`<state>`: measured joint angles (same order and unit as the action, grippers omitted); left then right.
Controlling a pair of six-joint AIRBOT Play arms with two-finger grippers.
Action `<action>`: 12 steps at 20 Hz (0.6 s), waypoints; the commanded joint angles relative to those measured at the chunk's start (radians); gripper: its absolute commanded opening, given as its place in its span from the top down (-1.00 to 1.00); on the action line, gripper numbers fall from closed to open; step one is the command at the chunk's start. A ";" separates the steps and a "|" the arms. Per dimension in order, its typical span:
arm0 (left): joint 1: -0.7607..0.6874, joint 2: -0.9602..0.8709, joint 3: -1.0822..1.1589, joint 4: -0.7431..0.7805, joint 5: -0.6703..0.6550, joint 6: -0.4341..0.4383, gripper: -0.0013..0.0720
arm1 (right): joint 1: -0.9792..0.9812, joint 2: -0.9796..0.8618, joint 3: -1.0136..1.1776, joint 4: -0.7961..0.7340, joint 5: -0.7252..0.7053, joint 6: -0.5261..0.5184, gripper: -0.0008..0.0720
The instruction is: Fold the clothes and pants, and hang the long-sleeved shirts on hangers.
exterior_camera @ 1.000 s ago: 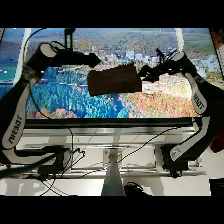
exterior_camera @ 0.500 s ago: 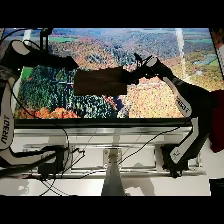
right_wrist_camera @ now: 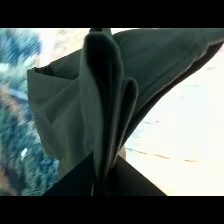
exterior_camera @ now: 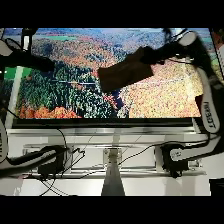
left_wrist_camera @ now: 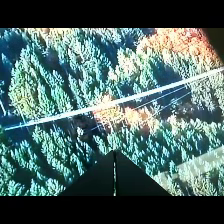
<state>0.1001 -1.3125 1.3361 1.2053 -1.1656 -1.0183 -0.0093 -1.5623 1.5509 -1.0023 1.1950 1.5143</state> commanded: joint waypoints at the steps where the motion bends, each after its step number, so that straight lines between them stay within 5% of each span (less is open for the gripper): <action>1: 0.000 0.016 0.000 -0.096 -0.010 0.000 0.93 | -0.180 0.206 0.007 -0.276 0.144 0.129 0.94; 7: 0.001 0.016 0.000 -0.196 -0.009 0.000 0.93 | -0.595 0.438 0.007 -0.686 0.405 0.196 0.94; 12: 0.001 0.016 0.000 -0.196 -0.009 0.000 0.93 | -0.983 0.469 0.004 -0.703 0.454 0.278 0.94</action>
<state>0.1001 -1.2972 1.3361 1.0203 -1.1748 -1.0187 -0.7883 -1.1198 1.5570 -1.6379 1.5784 1.7287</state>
